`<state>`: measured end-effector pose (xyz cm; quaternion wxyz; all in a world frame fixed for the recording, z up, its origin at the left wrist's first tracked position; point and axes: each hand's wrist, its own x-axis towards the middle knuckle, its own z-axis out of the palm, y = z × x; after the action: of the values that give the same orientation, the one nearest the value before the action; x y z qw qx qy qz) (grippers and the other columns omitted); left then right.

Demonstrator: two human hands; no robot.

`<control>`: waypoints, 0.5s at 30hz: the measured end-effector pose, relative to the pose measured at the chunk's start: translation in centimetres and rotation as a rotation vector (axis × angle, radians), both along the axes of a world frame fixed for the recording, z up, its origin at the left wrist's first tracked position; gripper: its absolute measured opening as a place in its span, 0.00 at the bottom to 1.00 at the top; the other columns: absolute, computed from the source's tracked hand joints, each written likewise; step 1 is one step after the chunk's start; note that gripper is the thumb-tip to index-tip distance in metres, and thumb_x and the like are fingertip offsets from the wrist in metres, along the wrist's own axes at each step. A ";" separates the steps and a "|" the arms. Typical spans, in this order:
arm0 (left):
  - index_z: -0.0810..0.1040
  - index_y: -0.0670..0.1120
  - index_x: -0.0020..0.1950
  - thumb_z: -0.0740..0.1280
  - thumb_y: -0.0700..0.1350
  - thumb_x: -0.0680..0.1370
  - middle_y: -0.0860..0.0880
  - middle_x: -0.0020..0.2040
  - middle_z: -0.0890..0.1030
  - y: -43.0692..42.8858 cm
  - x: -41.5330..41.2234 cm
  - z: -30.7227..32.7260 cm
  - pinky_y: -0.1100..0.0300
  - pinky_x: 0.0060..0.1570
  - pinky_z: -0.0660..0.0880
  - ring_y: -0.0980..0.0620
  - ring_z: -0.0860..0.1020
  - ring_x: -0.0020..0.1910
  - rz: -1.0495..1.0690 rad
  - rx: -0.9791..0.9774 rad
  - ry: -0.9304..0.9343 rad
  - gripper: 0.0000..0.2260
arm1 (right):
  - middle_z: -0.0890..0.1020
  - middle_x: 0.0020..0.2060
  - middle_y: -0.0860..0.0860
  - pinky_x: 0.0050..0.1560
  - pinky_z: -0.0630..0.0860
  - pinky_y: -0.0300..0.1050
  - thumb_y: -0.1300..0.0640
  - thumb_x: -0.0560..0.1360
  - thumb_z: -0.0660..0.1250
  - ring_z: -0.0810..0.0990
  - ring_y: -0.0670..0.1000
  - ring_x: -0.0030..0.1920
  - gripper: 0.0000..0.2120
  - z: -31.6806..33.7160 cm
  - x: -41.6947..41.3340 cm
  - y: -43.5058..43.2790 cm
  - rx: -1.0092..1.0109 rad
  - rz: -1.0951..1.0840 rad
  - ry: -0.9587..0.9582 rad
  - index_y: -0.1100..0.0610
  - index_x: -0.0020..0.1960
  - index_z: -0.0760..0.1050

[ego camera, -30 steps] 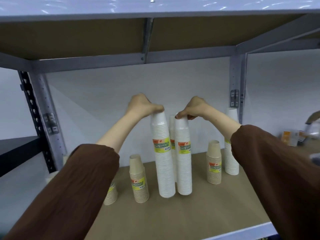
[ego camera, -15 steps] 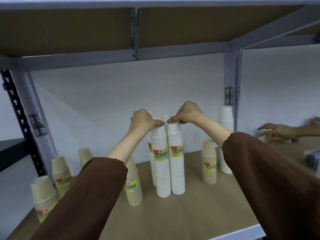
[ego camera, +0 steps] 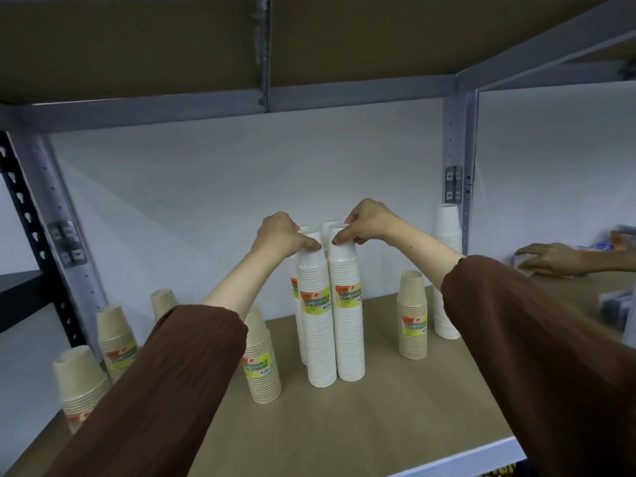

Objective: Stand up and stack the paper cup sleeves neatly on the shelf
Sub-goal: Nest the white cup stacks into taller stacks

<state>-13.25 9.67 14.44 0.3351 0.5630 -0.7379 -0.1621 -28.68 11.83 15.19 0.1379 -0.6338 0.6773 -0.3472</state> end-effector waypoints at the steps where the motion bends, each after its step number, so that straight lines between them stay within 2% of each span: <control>1: 0.76 0.37 0.57 0.75 0.47 0.67 0.42 0.59 0.78 0.0 0.0 0.0 0.58 0.45 0.70 0.44 0.76 0.56 0.002 -0.003 0.004 0.23 | 0.83 0.52 0.62 0.54 0.78 0.48 0.56 0.65 0.75 0.78 0.52 0.41 0.24 0.0 0.1 0.0 -0.008 -0.002 0.000 0.69 0.55 0.77; 15: 0.78 0.36 0.57 0.75 0.47 0.66 0.41 0.58 0.79 -0.2 0.3 0.0 0.57 0.44 0.71 0.42 0.77 0.56 0.027 -0.015 0.012 0.23 | 0.83 0.50 0.62 0.50 0.79 0.46 0.56 0.65 0.76 0.79 0.53 0.40 0.21 -0.3 0.4 0.3 -0.054 -0.004 -0.034 0.69 0.52 0.79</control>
<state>-12.91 9.49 14.39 0.3459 0.5693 -0.7294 -0.1557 -28.23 12.08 14.91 0.1314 -0.6300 0.6665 -0.3763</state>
